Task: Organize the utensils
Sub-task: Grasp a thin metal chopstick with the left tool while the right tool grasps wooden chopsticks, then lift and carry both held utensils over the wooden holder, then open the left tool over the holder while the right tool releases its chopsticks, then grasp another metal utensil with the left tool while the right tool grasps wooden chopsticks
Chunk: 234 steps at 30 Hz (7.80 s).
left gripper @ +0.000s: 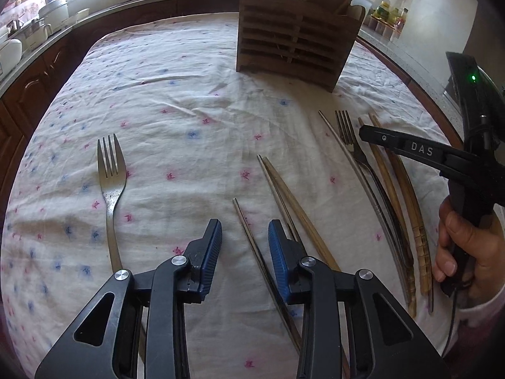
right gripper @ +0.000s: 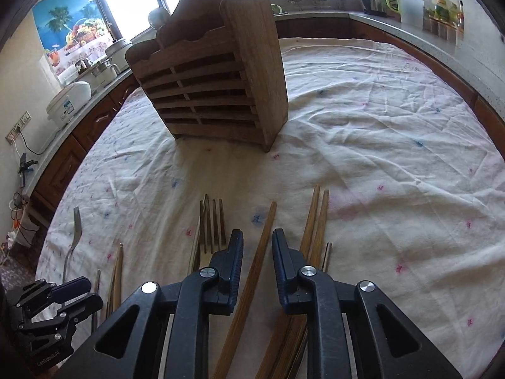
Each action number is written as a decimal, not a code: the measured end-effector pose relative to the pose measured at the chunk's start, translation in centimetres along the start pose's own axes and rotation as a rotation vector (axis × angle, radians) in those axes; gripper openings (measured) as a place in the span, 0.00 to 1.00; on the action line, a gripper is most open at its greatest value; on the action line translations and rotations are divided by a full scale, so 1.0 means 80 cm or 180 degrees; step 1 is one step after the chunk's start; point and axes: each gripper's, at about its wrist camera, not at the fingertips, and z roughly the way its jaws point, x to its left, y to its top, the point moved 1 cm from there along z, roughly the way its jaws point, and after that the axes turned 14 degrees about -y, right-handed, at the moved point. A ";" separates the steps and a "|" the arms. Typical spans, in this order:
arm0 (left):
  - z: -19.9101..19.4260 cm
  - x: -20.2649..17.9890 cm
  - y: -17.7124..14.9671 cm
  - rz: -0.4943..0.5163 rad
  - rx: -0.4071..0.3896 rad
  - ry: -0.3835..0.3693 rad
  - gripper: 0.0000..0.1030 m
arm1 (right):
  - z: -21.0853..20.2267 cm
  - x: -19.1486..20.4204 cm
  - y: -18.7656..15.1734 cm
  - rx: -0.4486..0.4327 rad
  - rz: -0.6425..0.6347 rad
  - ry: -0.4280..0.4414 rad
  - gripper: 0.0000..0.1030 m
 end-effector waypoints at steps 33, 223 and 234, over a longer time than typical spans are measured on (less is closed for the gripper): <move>-0.119 -0.003 0.026 0.0044 -0.0785 -0.0472 0.03 | -0.137 -0.013 0.025 -0.0632 0.0208 0.0406 0.05; 0.024 -0.016 0.019 0.0228 -0.0072 -0.0108 0.28 | -0.032 -0.058 -0.037 0.0020 0.0242 -0.0158 0.14; 0.032 -0.021 0.028 0.0404 -0.0044 -0.0024 0.29 | -0.018 -0.032 -0.024 -0.0039 -0.0161 -0.0434 0.14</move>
